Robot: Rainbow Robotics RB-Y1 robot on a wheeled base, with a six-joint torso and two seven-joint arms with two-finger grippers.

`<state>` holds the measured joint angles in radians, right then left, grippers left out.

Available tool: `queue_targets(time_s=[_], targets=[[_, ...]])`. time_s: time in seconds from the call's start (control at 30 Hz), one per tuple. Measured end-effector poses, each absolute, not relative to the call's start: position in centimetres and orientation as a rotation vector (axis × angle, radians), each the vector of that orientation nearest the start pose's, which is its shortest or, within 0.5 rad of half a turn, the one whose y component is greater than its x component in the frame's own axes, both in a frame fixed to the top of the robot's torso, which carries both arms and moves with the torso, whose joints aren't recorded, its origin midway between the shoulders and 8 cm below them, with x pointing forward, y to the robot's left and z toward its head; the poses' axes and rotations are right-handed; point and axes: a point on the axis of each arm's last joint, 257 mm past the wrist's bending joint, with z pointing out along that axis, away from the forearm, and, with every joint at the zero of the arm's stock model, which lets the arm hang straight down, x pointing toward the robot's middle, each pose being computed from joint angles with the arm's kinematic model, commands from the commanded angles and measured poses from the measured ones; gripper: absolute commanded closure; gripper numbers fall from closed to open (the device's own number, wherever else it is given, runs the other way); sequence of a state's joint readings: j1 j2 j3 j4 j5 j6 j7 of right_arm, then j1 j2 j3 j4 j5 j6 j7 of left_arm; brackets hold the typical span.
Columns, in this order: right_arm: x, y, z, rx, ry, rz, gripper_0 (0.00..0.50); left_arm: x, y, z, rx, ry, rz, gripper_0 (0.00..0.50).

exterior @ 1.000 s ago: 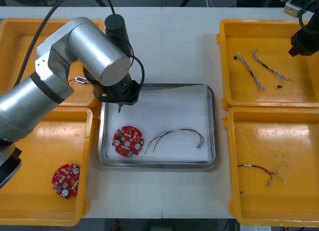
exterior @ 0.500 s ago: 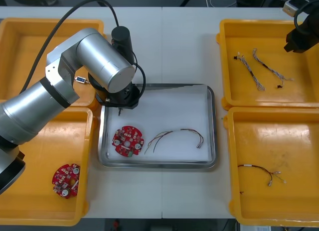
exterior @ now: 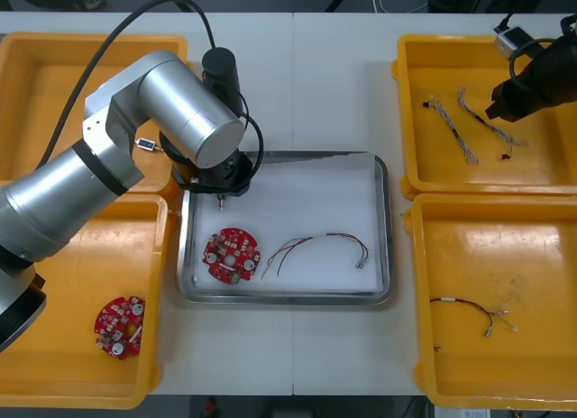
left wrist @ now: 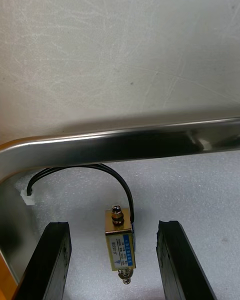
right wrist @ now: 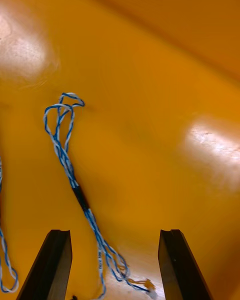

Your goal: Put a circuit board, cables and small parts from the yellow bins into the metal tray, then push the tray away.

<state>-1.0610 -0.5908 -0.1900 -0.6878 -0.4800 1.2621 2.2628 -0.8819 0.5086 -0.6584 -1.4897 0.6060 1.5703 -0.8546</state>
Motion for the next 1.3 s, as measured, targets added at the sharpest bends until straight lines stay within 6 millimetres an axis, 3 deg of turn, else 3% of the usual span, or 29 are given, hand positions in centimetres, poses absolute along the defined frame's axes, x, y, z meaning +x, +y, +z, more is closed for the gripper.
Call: queue_targets(time_s=[0.23,0.53,0.8,0.9,1.1,1.13,1.17,1.2,1.3], targets=[[64.1,-37.4,-16.8,-0.572,2.471,-0.107,0.0,51.0,12.8,-22.8,0.159,2.707,0.093,0.0],[64.4,-38.5,-19.0,-0.535,2.48,-0.144,0.0,47.6,12.7,-16.9,0.168,2.738,0.03,0.0],[64.6,-37.8,-19.4,-0.55,2.477,-0.157,0.0,48.3,13.9,-12.0,0.135,2.668,-0.087,0.0],[64.8,-37.7,-19.4,-0.545,2.469,-0.154,0.0,48.8,15.1,-10.9,0.214,2.642,-0.072,0.0],[64.8,-37.7,-19.4,-0.543,2.466,-0.151,0.0,49.6,17.6,-10.0,0.56,2.577,0.059,0.0],[64.8,-37.7,-19.4,-0.543,2.466,-0.152,0.03,49.8,18.2,-10.0,0.593,2.573,0.077,0.0],[64.8,-37.7,-19.4,-0.543,2.465,-0.152,0.183,49.9,18.7,-10.0,0.608,2.574,0.089,0.0],[64.9,-37.7,-19.4,-0.542,2.464,-0.153,0.378,50.0,19.3,-10.0,0.608,2.581,0.097,0.0],[64.9,-37.8,-19.4,-0.542,2.464,-0.153,0.471,50.4,21.3,-10.2,0.554,2.614,0.112,0.0]])
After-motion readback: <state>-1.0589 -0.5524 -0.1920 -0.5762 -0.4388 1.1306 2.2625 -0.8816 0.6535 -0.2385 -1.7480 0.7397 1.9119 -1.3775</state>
